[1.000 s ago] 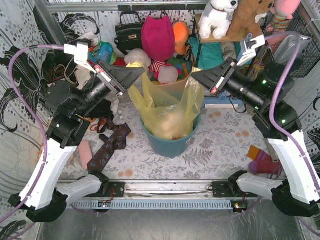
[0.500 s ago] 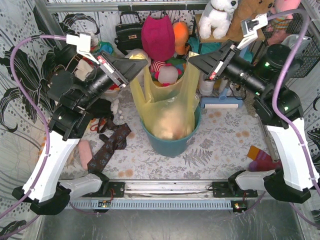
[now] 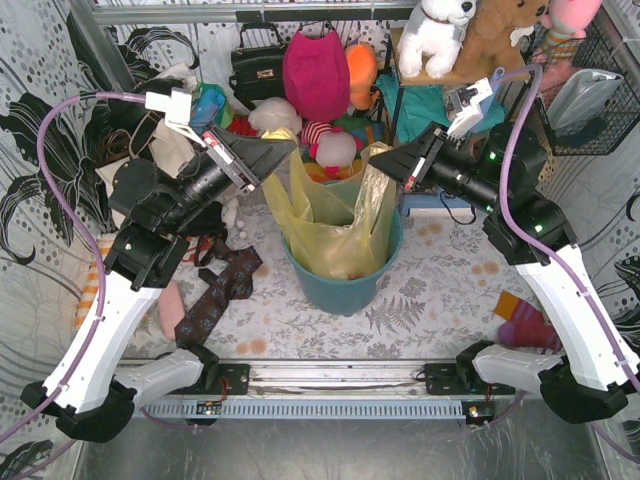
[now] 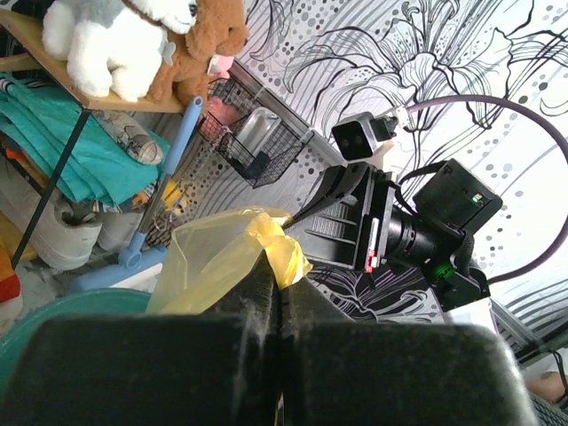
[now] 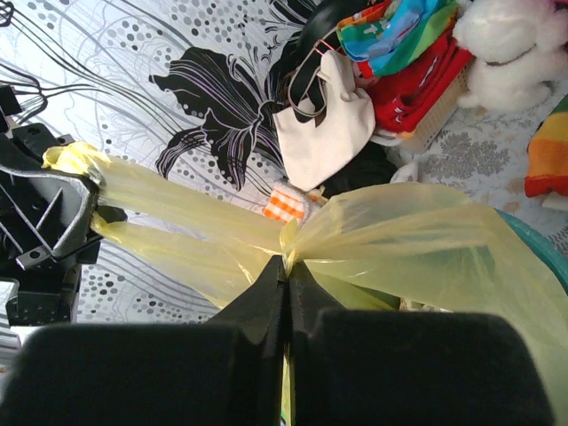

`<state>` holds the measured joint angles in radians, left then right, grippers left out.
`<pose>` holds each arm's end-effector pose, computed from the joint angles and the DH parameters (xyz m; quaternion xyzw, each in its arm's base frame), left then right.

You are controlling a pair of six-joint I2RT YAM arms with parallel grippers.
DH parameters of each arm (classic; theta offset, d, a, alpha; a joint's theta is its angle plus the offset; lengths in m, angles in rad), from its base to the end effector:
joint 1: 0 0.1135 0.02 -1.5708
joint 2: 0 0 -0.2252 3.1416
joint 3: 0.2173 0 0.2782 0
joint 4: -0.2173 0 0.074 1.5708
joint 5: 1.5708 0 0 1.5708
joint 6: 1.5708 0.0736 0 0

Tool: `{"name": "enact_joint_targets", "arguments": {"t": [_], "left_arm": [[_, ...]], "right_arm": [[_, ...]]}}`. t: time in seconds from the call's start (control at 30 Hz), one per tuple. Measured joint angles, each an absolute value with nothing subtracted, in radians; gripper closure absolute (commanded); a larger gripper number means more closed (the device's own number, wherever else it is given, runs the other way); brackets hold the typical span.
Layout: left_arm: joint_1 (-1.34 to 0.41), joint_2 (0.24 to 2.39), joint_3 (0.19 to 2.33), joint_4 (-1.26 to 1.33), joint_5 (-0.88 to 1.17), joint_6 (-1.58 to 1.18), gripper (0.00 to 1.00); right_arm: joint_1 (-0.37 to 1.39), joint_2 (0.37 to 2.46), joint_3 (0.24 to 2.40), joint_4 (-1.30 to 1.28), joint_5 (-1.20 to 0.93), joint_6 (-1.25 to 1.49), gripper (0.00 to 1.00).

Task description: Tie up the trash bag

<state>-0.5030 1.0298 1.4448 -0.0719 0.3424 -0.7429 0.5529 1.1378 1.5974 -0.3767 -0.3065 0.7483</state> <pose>0.2189 -0.1486 0.5192 0.0703 0.5802 -0.5496 0.5969 0.2318 0.1691 0.5041 -0.0465 0.6770 0.5227 0.5160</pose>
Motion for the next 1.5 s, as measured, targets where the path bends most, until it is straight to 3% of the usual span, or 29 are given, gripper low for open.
{"name": "enact_joint_targets", "arguments": {"t": [0.37, 0.73, 0.87, 1.17, 1.5], "left_arm": [[-0.503, 1.134, 1.653, -0.106, 0.376, -0.736, 1.0], [-0.503, 1.025, 1.488, -0.087, 0.374, -0.731, 1.0], [-0.503, 1.048, 1.487, -0.09, 0.376, -0.732, 1.0], [-0.503, 1.144, 1.69, -0.126, 0.414, -0.721, 1.0], [-0.503, 1.035, 1.525, -0.054, 0.416, -0.729, 1.0]], "right_arm": [[0.553, 1.27, 1.956, -0.41, -0.326, 0.717, 1.0], [0.553, 1.178, 1.673, -0.367, -0.33, 0.73, 1.0], [0.553, 1.21, 1.699, -0.373, -0.331, 0.737, 1.0], [0.553, 1.297, 1.987, -0.419, -0.337, 0.708, 1.0], [0.553, 1.193, 1.752, -0.364, -0.336, 0.722, 1.0]]}}
